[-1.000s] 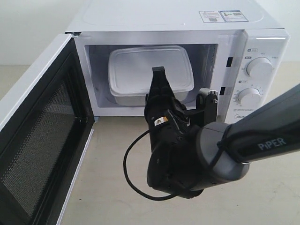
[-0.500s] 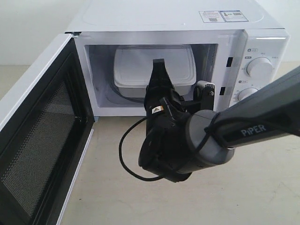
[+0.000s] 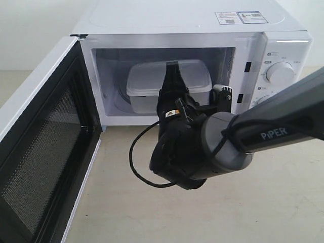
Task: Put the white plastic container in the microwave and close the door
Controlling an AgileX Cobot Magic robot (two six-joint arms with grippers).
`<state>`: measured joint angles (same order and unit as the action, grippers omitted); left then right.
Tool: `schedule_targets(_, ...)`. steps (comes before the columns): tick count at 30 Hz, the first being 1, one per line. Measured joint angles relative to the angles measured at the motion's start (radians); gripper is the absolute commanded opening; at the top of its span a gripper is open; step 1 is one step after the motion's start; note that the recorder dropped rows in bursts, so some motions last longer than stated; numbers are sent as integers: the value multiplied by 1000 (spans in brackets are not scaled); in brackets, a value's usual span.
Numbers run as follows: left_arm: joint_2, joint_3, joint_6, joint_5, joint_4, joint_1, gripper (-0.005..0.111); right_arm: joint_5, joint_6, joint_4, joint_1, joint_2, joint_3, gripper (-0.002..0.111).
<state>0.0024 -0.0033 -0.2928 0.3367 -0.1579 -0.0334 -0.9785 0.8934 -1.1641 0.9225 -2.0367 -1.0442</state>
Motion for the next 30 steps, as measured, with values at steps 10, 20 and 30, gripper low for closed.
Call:
schedule_targets(10, 0, 0, 0, 0, 0, 0, 4, -16, -16, 67, 35, 0, 31, 42)
schedule_targets(20, 0, 0, 0, 0, 0, 0, 4, -72, -270, 446, 65, 109, 378, 8)
schedule_targets(30, 0, 0, 0, 0, 0, 0, 4, 40, -1213, 464, 65, 208, 407, 0)
